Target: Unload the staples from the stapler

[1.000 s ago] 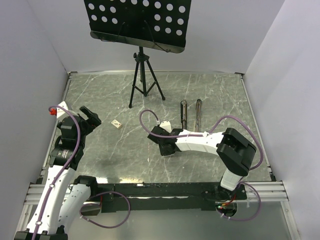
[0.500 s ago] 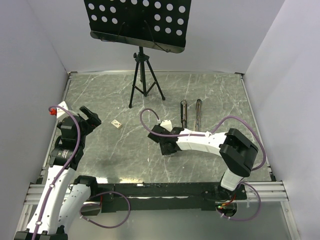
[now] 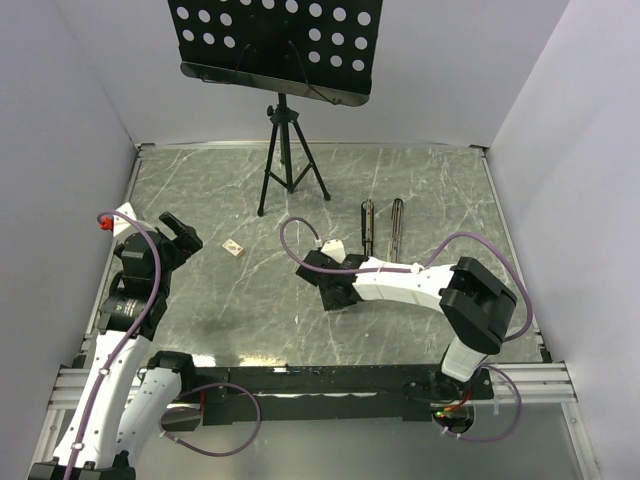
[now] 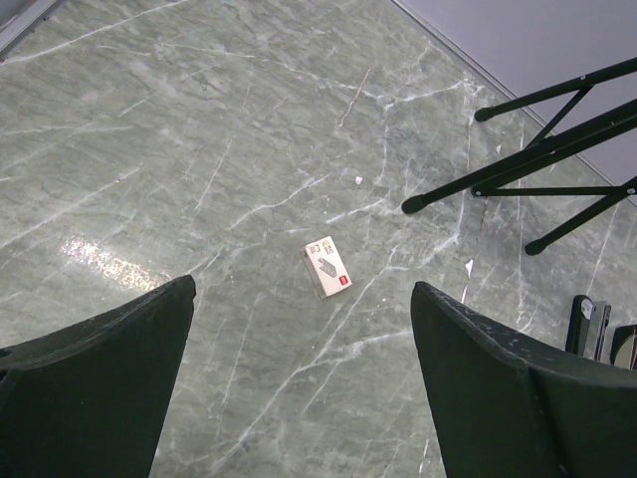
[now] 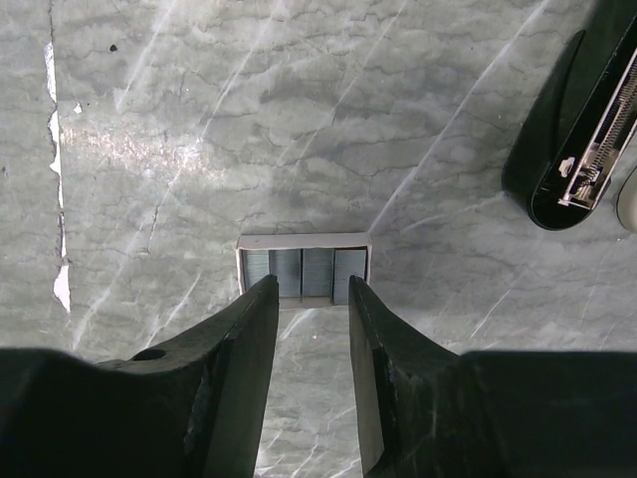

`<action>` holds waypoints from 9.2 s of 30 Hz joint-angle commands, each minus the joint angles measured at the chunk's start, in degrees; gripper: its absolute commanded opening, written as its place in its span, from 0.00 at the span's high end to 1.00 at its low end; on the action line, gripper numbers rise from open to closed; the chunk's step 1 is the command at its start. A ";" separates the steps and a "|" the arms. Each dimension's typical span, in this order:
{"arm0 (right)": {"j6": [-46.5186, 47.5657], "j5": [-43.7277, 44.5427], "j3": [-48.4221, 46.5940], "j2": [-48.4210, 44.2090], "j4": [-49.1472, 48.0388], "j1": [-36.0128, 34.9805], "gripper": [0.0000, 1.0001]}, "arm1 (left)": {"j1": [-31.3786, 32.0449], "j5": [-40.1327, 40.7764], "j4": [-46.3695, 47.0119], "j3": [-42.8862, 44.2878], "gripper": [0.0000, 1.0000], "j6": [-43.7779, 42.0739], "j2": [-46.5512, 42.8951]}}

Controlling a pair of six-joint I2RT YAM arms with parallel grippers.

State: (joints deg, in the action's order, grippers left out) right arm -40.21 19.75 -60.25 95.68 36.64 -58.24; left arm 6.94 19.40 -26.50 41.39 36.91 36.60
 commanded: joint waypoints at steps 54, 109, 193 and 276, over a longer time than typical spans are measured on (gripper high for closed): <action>9.97 -6.21 13.67 -34.51 -12.82 -0.03 0.00 | -6.68 -29.76 2.95 27.08 0.93 -8.52 72.30; 72.25 -45.76 3.64 -12.36 -9.13 16.49 0.20 | 4.58 -19.57 -0.82 -5.11 0.48 14.60 14.30; 76.42 -37.24 1.01 1.62 -12.83 2.43 0.53 | 12.58 -22.20 -1.27 -10.01 0.86 31.23 15.69; 79.93 -36.62 3.65 1.53 -9.75 4.98 0.57 | -8.96 -43.65 3.74 -5.26 0.39 7.83 26.16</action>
State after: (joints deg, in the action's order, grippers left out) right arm 41.82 -15.86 -53.82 95.00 26.33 -52.64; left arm -1.76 -21.82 -24.60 37.19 43.18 64.23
